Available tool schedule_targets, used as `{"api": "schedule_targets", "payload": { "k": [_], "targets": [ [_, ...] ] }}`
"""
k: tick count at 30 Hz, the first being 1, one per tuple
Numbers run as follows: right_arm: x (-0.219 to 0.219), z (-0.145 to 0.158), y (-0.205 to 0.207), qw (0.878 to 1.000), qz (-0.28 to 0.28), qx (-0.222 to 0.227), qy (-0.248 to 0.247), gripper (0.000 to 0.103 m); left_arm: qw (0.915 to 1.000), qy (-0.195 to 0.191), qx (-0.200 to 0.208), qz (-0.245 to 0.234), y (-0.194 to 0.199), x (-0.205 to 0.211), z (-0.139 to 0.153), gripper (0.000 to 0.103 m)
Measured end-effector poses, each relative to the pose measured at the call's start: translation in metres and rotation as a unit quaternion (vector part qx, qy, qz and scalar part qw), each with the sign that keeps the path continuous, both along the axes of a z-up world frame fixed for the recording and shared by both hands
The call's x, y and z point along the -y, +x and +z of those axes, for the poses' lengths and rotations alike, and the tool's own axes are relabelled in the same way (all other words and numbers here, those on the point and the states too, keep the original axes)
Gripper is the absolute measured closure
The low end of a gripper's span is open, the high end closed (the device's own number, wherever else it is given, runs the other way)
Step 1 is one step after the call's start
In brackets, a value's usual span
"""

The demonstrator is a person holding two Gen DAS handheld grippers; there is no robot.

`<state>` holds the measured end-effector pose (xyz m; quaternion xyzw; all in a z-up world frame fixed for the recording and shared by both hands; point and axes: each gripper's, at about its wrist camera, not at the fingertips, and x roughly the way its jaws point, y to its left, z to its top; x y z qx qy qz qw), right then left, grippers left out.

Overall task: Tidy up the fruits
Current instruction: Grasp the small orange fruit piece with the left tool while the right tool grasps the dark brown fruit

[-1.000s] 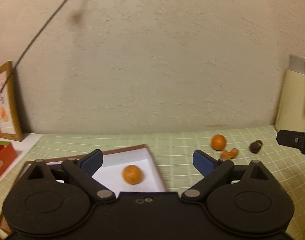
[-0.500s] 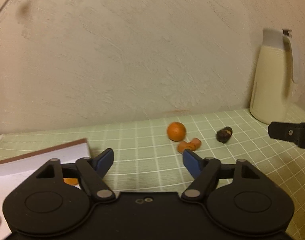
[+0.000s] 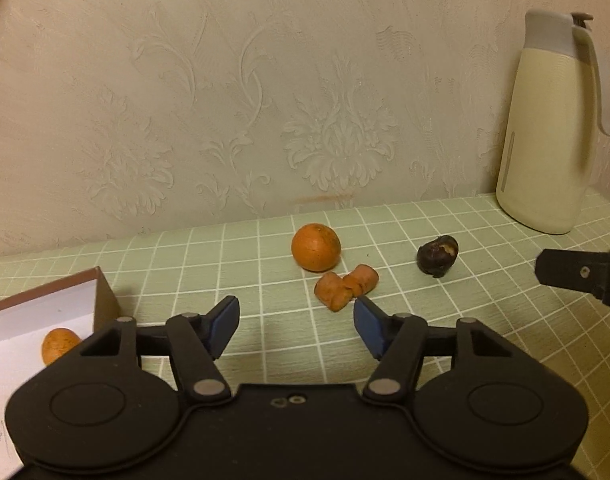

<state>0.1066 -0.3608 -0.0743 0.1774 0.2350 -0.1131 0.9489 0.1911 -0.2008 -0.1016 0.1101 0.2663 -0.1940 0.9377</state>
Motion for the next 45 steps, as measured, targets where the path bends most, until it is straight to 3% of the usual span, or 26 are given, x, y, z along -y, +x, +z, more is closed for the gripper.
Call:
{"api": "schedule_targets", "payload": {
  "k": [9, 14, 24, 30, 39, 42, 45],
  "targets": [
    [-0.003, -0.014, 0.046, 0.999, 0.026, -0.033, -0.005, 0.039, 1.0, -0.006, -0.006, -0.002, 0.016, 0.009, -0.006, 0.049],
    [-0.003, -0.02, 0.064, 0.999, 0.032, -0.041, -0.008, 0.041, 0.9997, -0.012, -0.02, 0.0, 0.029, 0.016, -0.014, 0.058],
    [0.005, -0.027, 0.079, 0.999, 0.025, -0.041, 0.0, 0.042, 0.9995, -0.021, -0.022, 0.002, 0.043, 0.024, -0.022, 0.062],
    [0.007, -0.032, 0.087, 0.999, 0.022, -0.044, 0.008, 0.042, 0.9992, -0.009, -0.026, 0.029, 0.046, 0.018, -0.026, 0.073],
    [0.003, -0.034, 0.098, 0.999, 0.027, -0.044, 0.016, 0.042, 0.9995, -0.005, -0.019, 0.024, 0.05, 0.02, -0.028, 0.076],
    [0.005, -0.036, 0.101, 0.998, 0.023, -0.046, 0.022, 0.042, 0.9995, -0.013, -0.023, 0.019, 0.052, 0.018, -0.028, 0.09],
    [0.005, -0.037, 0.105, 0.998, 0.022, -0.046, 0.03, 0.042, 0.9994, -0.016, -0.021, 0.021, 0.05, 0.018, -0.028, 0.091]
  ]
}}
